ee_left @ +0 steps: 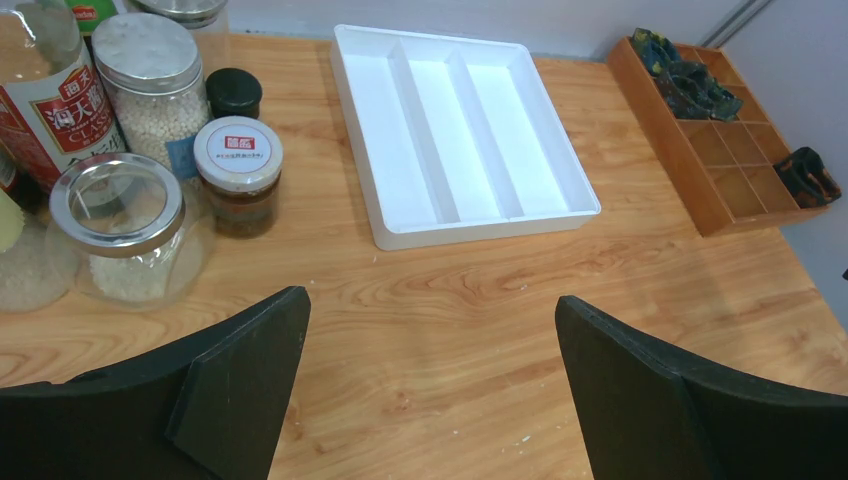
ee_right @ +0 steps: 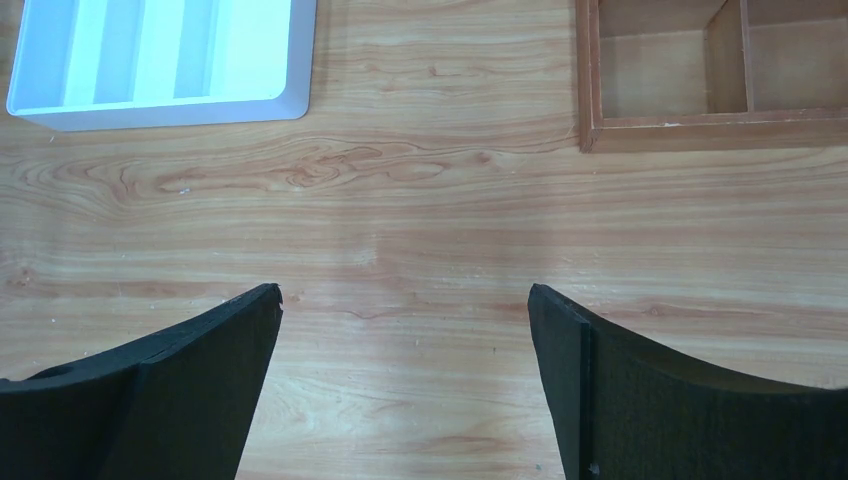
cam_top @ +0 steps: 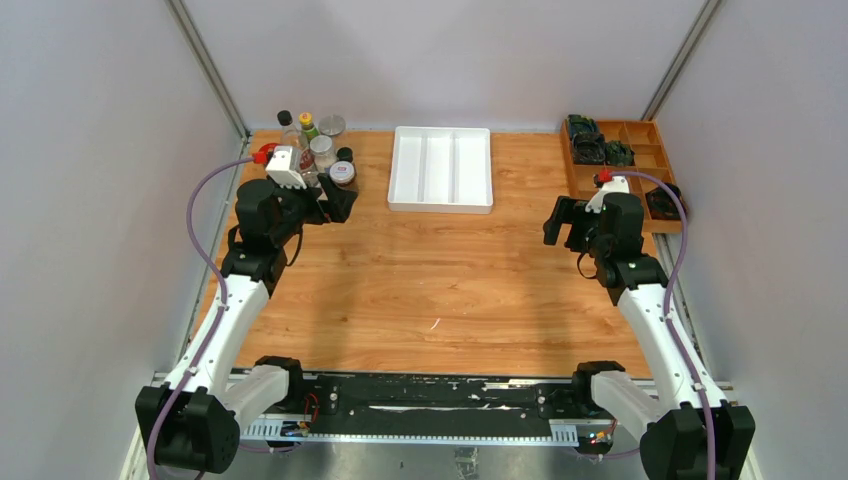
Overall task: Organize the condiment bottles
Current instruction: Pick up the storage box at the center of the board.
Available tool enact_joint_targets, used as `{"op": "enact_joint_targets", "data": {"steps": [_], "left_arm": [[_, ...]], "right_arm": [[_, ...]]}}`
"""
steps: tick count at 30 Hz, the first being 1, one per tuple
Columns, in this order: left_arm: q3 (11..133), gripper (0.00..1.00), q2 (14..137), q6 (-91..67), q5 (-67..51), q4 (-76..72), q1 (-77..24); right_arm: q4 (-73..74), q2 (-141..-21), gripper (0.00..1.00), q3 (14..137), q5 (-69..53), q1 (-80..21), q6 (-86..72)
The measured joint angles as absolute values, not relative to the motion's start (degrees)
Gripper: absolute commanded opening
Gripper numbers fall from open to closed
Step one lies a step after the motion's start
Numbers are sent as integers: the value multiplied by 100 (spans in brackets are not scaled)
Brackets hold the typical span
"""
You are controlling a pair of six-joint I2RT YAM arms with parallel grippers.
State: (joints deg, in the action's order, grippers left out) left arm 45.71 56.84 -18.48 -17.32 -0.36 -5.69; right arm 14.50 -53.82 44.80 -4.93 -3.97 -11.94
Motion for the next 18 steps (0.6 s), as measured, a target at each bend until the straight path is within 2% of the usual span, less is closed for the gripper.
{"op": "enact_joint_targets", "data": {"steps": [18], "left_arm": [[4582, 100, 5734, -1848, -1529, 89, -569]], "right_arm": [[1411, -5339, 100, 4480, -519, -397, -1192]]}}
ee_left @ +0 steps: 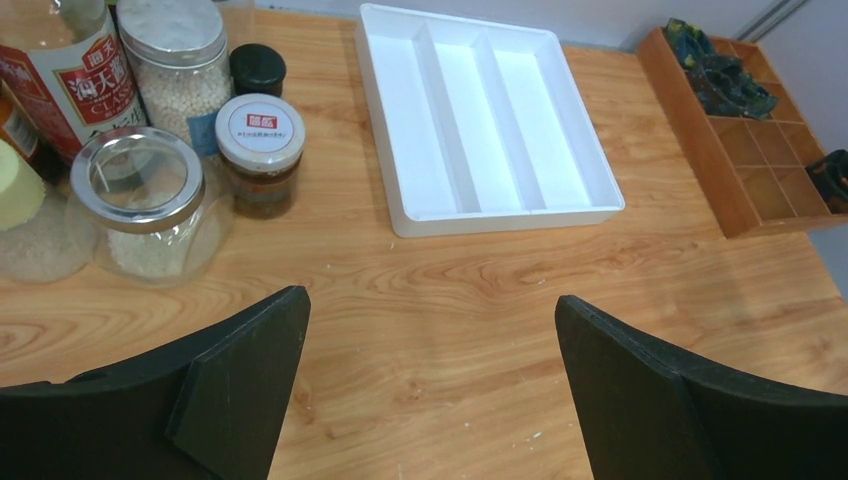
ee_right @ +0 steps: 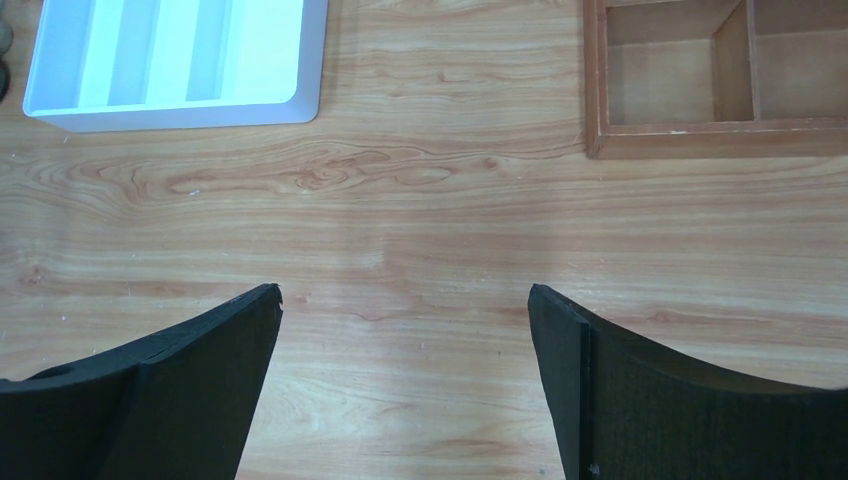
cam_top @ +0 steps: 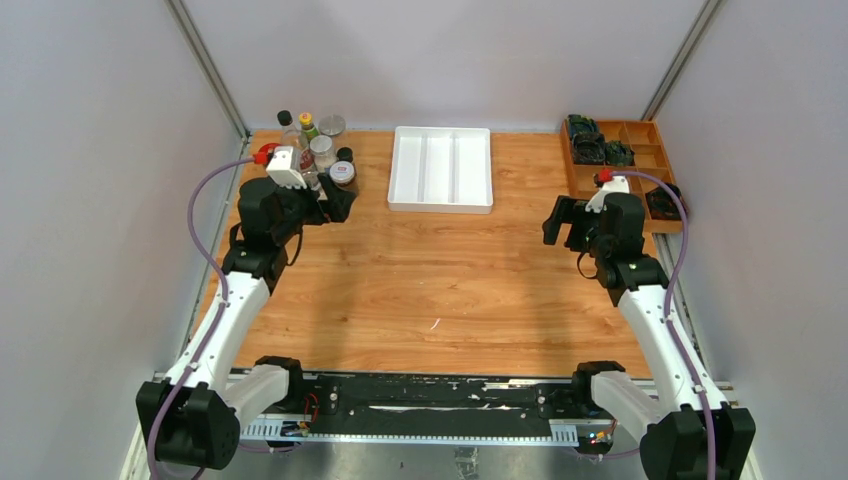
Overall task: Organize the condiment bottles
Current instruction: Pick up the storage box at the center of the board.
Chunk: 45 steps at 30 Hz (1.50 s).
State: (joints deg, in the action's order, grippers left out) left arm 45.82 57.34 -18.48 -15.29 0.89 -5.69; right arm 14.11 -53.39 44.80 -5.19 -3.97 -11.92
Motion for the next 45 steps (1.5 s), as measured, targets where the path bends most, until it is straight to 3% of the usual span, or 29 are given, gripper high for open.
{"op": "enact_joint_targets", "data": {"steps": [6, 12, 17, 21, 27, 32, 38, 45], "left_arm": [[4810, 100, 6049, -1870, -1409, 346, -569], [4950, 100, 6254, -2064, -1052, 266, -626], [5301, 100, 6735, -1986, -473, 187, -1236], [5881, 99, 7443, -1900, -244, 43, -1616], [6742, 85, 8781, -1857, 3, -104, -1750], [7317, 73, 9749, -1826, 113, -93, -1800], [8086, 65, 10621, -1715, 178, 106, -2036], [8298, 62, 11085, -1629, 377, 294, -2145]], "right_arm": [[1424, -5551, 100, 4646, -676, -397, -1188], [1509, -6514, 98, 5570, -812, -454, -1090], [1636, -7338, 100, 6390, -794, -733, -993], [1715, -7922, 90, 6888, -792, -956, -939], [1890, -9107, 79, 7902, -685, -1236, -799], [2032, -9913, 78, 8318, -589, -1374, -770], [2123, -10621, 71, 8777, -408, -1557, -753], [2121, -11131, 69, 9135, -333, -1603, -746]]}}
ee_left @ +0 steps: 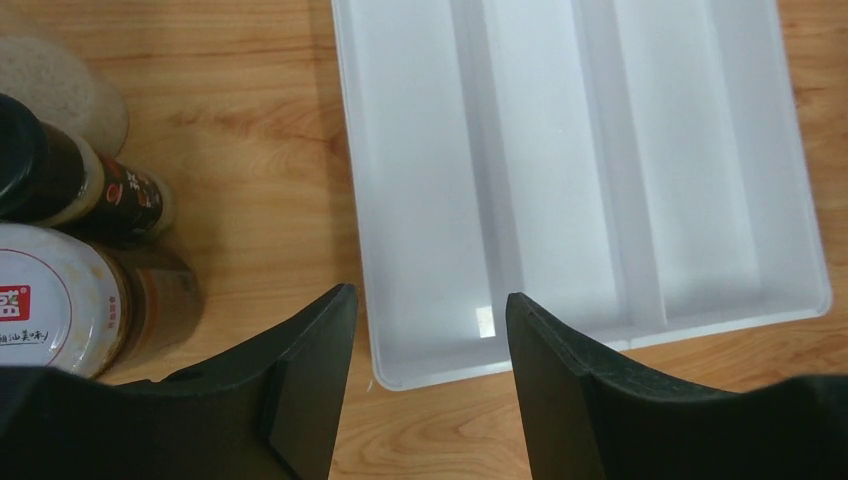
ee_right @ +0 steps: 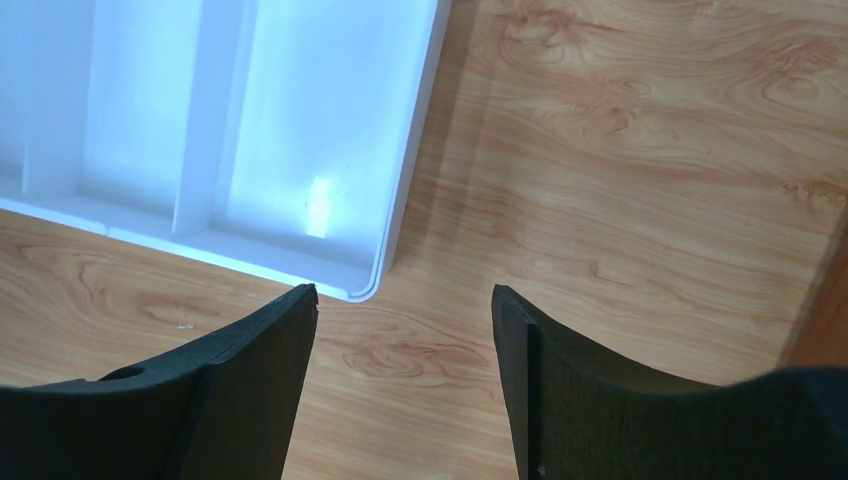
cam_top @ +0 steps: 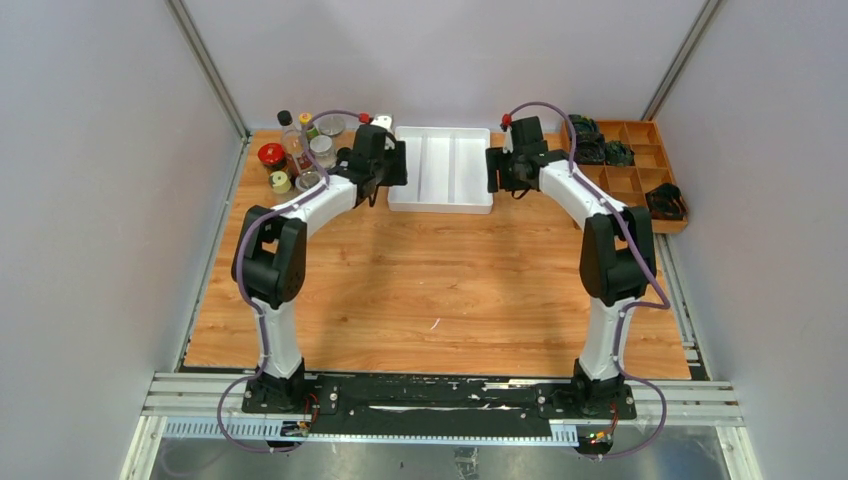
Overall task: Organize the condiment bottles
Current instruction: Pick up the storage box at the center of the board.
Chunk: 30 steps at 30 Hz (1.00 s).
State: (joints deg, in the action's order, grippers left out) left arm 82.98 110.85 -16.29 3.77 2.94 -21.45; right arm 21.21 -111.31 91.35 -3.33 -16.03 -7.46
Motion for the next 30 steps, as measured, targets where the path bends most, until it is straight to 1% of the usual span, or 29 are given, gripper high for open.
{"op": "enact_joint_targets", "data": {"steps": [8, 12, 17, 19, 21, 24, 27, 30], "left_arm": [[8442, 63, 11456, -1608, 945, 738, -2158], [8442, 62, 11653, -1581, 1096, 816, -2158], [8442, 60, 11902, -1581, 1177, 834, -2158], [8442, 58, 11981, -1581, 1184, 840, -2158], [8442, 55, 12029, -1586, 1197, 819, -2158], [8442, 50, 12033, -1579, 1216, 821, -2158], [8447, 50, 12046, -1575, 1225, 816, -2158], [8453, 49, 12055, -1575, 1225, 819, -2158]], "right_arm": [[2126, -11705, 69, 9236, -346, -1603, -773], [2171, -11979, 65, 9343, -381, -1603, -794], [2231, -12250, 64, 9690, -438, -1603, -812], [2235, -12313, 59, 9817, -449, -1603, -814], [2250, -12342, 51, 9894, -451, -1603, -812], [2276, -12372, 44, 9963, -462, -1603, -840], [2329, -12372, 32, 9963, -456, -1612, -867], [2370, -12372, 26, 9963, -456, -1629, -908]]}}
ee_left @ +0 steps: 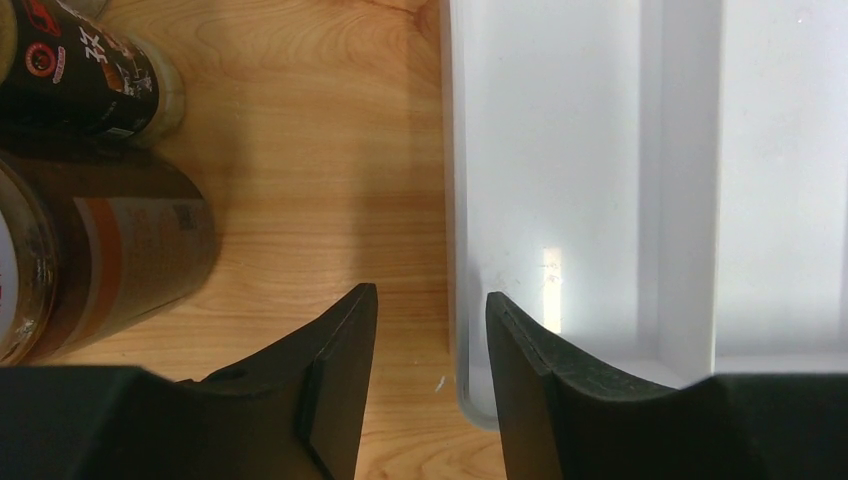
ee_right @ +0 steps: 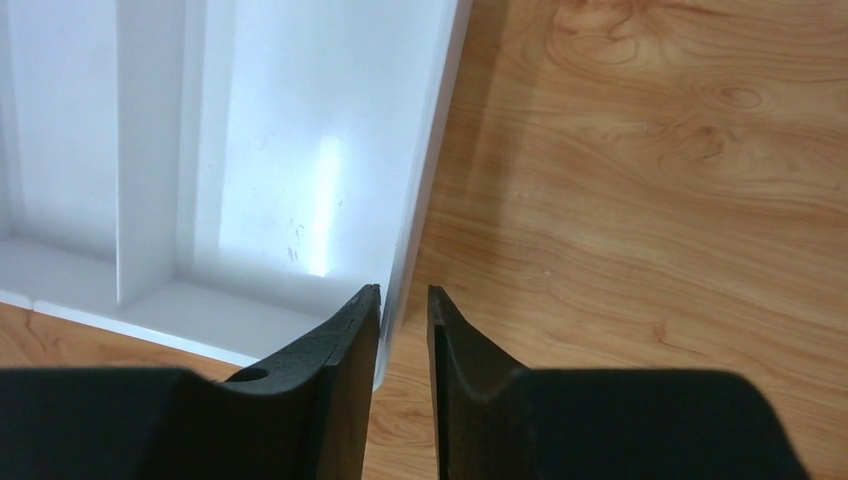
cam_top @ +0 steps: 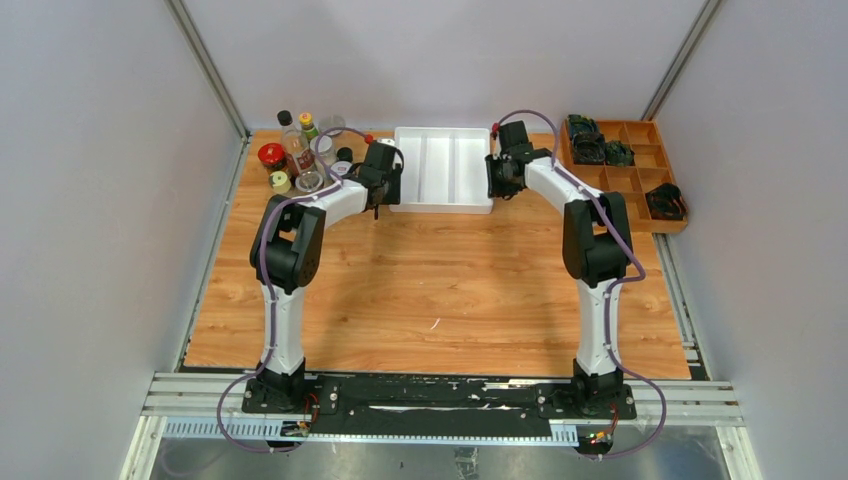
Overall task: Organize the condiment bottles
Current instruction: Pick up the storage box at the center of the board.
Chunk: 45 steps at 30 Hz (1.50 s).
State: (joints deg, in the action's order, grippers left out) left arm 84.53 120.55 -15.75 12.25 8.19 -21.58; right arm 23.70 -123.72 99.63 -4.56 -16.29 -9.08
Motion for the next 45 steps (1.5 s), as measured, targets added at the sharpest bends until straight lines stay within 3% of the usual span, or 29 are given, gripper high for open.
{"op": "enact_joint_targets", "data": {"steps": [3, 6, 15, 35, 45], "left_arm": [[8453, 42, 12055, -1573, 1227, 819, -2158], [8453, 31, 12055, -1570, 1229, 821, -2158], [8460, 0, 12062, -1605, 1109, 888, -2226], [8774, 0, 11933, -1627, 1205, 1544, -2222], [8930, 0, 11109, -1621, 1205, 2239, -2276]], "right_arm": [[2414, -12374, 18, 9963, -449, -1673, -926], [2456, -12401, 1, 9983, -443, -1699, -932], [2585, -12510, 0, 10175, -336, -1730, -1028], [3057, -12416, 0, 10315, 32, -1922, -1081], [3614, -11511, 0, 10401, 403, -2097, -1094]]}}
